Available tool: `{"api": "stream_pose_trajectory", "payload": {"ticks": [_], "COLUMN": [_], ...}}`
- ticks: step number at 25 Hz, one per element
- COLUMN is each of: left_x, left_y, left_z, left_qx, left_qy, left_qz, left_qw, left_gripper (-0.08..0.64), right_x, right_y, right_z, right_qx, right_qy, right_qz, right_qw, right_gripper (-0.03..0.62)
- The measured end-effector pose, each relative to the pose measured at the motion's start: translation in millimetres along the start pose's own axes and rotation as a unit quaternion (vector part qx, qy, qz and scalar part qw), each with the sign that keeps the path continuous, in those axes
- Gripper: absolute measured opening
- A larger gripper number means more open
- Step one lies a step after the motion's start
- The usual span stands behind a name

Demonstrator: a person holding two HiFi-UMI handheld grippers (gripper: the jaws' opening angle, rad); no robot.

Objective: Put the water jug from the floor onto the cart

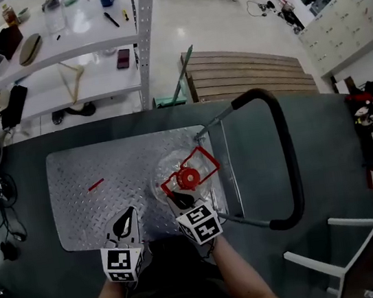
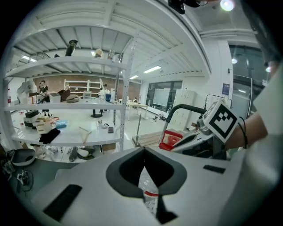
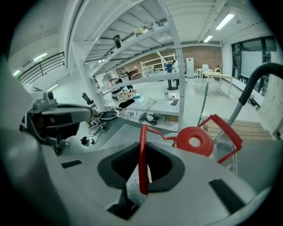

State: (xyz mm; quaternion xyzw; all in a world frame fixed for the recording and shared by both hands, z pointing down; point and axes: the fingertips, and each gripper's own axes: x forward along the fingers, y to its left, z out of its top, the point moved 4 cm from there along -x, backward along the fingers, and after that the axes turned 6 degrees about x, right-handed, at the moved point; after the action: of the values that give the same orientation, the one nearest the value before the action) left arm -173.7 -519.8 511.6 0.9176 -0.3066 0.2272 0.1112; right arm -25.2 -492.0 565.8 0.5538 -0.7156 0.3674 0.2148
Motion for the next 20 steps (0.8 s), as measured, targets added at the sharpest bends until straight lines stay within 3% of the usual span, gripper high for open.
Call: {"api": "stream_pose_trajectory", "payload": {"ticks": [11, 16, 20], "left_x": [-29, -43, -55], "left_y": [-4, 0, 1], "left_z": [-16, -9, -2], "left_qx": [0.004, 0.011, 0.013], "left_qy": [0.001, -0.015, -0.029], "left_qz": [0.011, 0.015, 0.016], "left_qw": [0.9999, 0.9997, 0.9994], "left_gripper": [0.008, 0.008, 0.008], "right_x": [-6, -21, -50], "right_y": [4, 14, 22], "right_z": [-3, -6, -11], "right_qx": [0.051, 0.063, 0.064], "right_qy": [-0.055, -0.078, -0.1], "right_qz": [0.011, 0.016, 0.0], "right_qw": [0.997, 0.995, 0.993], "right_gripper": [0.039, 0.121, 0.121]}}
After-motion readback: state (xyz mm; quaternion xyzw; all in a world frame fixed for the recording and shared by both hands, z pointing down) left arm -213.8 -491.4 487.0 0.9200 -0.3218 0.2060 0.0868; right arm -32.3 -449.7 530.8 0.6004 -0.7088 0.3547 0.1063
